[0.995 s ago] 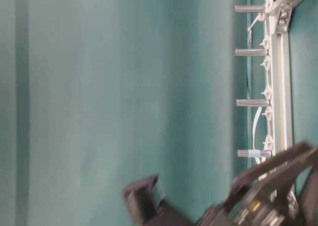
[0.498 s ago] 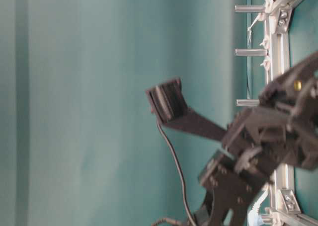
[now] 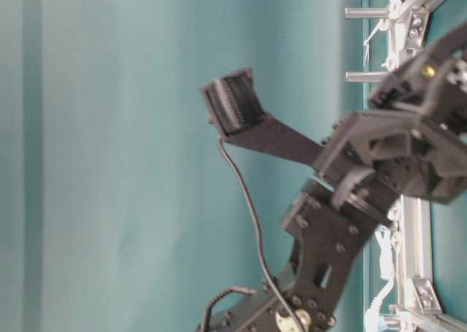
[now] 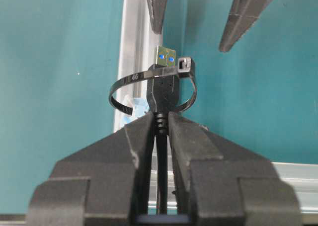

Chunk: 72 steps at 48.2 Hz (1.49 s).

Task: Insert the wire through the string loop located on the right side.
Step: 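Move the left gripper across the frame toward the protruding USB plug, then grasp the USB plug with the left gripper beyond the loop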

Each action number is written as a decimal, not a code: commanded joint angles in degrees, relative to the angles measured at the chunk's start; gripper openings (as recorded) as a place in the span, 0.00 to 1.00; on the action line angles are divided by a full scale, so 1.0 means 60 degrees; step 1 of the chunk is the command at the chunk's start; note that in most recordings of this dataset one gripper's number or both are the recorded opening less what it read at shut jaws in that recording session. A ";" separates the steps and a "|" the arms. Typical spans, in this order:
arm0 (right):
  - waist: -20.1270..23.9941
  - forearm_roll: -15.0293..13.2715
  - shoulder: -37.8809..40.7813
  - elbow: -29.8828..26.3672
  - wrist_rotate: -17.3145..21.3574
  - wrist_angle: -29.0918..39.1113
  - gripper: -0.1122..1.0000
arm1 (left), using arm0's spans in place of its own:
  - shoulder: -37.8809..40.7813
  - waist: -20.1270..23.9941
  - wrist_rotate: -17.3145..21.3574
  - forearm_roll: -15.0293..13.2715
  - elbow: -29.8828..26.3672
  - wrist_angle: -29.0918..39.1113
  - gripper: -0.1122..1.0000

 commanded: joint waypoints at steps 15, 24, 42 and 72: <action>-0.0015 -0.0029 -0.0044 -0.0161 -0.0015 -0.0059 0.23 | 0.0278 0.0000 -0.0132 0.0015 -0.1069 -0.0029 0.71; -0.0015 -0.0029 -0.0044 -0.0161 -0.0015 -0.0059 0.23 | 0.0381 0.0000 -0.0205 -0.0015 -0.1392 -0.0029 0.71; -0.0015 -0.0029 0.0088 -0.0190 -0.0015 -0.0073 0.23 | 0.0498 0.0000 -0.1392 -0.0059 -0.1714 0.0381 0.70; -0.0015 -0.0029 0.0176 -0.0190 -0.0029 -0.0103 0.23 | 0.0513 -0.0059 -0.1743 0.0029 -0.1729 0.0659 0.30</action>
